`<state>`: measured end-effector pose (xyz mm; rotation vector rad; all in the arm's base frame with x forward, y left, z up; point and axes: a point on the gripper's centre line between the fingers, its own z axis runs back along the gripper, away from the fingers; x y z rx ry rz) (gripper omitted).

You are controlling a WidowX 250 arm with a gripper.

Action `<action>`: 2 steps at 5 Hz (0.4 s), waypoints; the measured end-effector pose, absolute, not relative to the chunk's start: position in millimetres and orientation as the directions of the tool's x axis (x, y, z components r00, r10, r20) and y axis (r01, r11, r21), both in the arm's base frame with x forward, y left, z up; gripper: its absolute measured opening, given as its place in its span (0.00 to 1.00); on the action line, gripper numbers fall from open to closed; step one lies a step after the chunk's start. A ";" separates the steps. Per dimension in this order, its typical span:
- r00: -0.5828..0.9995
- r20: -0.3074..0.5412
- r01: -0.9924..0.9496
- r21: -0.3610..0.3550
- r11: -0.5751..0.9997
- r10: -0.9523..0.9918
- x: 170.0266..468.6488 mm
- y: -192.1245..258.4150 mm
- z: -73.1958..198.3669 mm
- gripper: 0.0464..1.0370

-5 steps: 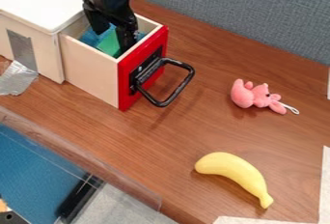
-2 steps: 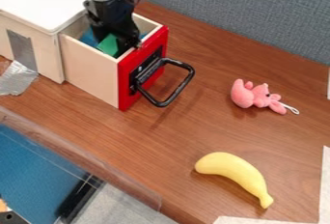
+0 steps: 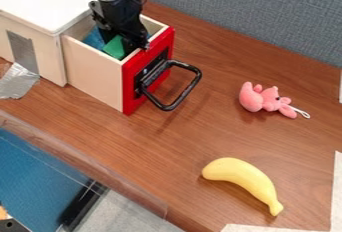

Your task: Took the green toy to the right side of the table

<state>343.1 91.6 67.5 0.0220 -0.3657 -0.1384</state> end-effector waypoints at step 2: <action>0.900 0.426 0.097 0.006 0.995 -0.091 355.4 87.5 113.0 0.55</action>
